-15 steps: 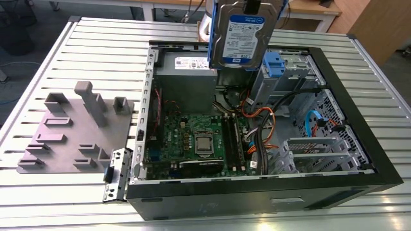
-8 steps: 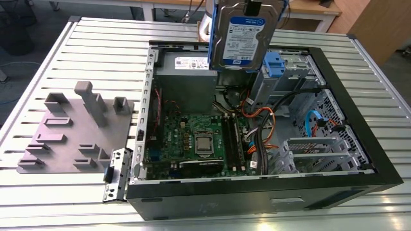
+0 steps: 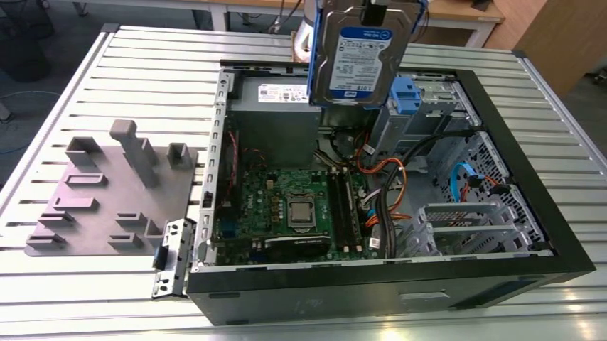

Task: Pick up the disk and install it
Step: 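Pick up the disk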

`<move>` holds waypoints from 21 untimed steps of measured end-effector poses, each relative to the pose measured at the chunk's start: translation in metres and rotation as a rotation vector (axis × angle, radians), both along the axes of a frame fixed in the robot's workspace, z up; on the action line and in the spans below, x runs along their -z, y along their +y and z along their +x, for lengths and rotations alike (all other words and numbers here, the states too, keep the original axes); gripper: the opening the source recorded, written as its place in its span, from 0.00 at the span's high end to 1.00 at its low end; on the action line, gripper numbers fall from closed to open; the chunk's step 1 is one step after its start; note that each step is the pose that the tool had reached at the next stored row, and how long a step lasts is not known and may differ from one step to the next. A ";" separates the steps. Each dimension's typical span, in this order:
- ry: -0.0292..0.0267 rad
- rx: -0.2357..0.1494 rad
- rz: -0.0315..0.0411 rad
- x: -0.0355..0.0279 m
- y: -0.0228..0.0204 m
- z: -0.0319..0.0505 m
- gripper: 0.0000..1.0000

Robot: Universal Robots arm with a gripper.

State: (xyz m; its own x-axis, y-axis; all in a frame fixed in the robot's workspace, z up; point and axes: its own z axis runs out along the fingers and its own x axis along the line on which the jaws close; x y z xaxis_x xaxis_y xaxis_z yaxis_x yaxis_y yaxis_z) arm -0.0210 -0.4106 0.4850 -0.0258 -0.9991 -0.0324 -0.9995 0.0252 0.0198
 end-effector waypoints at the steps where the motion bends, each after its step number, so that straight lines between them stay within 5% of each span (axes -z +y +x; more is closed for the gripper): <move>1: 0.0000 0.000 0.0000 0.0000 -0.0006 0.0000 0.65; 21: 0.0000 0.000 -0.0001 0.0000 -0.0178 0.0000 0.65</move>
State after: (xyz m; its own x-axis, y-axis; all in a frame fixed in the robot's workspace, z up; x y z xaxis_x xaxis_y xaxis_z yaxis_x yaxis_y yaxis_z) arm -0.0210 -0.4284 0.4850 -0.0258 -0.9991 -0.0323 -0.9995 0.0252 0.0198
